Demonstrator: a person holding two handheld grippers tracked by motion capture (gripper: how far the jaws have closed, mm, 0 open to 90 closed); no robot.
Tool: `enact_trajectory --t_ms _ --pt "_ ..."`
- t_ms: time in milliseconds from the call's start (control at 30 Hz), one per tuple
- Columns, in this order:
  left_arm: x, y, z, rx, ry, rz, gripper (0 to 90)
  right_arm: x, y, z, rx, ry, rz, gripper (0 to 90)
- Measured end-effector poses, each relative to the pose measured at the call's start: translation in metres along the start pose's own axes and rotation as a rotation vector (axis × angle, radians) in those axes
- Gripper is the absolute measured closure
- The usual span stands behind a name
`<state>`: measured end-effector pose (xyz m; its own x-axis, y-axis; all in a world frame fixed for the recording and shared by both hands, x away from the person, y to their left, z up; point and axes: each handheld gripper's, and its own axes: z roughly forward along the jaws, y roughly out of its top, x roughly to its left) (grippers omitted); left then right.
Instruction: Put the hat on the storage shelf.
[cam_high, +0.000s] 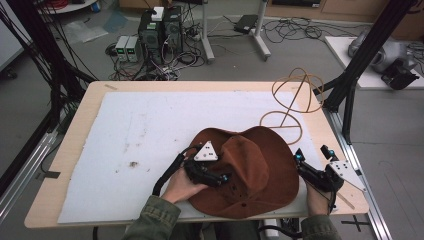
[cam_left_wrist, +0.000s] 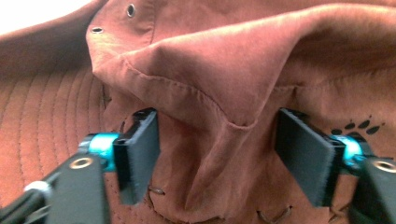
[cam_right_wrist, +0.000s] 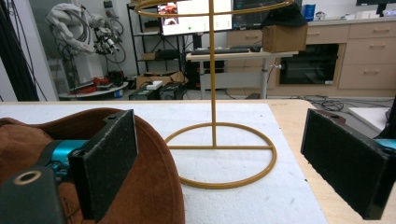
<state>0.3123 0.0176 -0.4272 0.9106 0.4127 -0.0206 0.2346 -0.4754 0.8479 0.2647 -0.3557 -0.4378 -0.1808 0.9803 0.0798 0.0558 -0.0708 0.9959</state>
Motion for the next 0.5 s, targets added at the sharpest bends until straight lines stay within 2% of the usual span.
enact_trajectory --t_ms 33,67,100,200,233,367,433,500 --pt "0.0 0.0 0.0 0.0 0.0 0.0 43.3 0.0001 0.0001 -0.0001 0.0 0.001 0.003 10.2" --pt "-0.0002 0.0002 0.0003 0.009 0.007 0.001 43.3 0.0001 0.0001 -0.0001 0.0 0.001 0.003 10.2" --pt "0.0001 0.0005 0.0008 0.016 0.009 0.002 55.2 0.0 0.0 0.0001 0.001 0.001 -0.003 10.3" --pt "-0.0007 0.0006 0.0013 0.02 -0.002 0.011 80.1 0.0007 -0.0001 0.0008 0.0 0.002 -0.003 10.3" --pt "-0.003 0.0009 0.0019 0.036 0.022 0.041 87.5 0.0004 -0.0002 0.0011 0.0 0.003 -0.009 10.2" --pt "-0.0032 0.0008 0.002 0.035 0.02 0.051 89.1 0.0003 -0.0005 0.0011 0.0 0.006 -0.013 10.3" --pt "-0.0042 0.0013 -0.0001 0.03 0.035 0.082 89.2 0.0002 -0.0004 0.0007 0.002 0.004 -0.011 10.3" --pt "-0.0058 0.0022 -0.0027 0.016 0.049 0.089 89.4 -0.0008 -0.0006 0.0001 0.001 0.003 -0.007 10.3"
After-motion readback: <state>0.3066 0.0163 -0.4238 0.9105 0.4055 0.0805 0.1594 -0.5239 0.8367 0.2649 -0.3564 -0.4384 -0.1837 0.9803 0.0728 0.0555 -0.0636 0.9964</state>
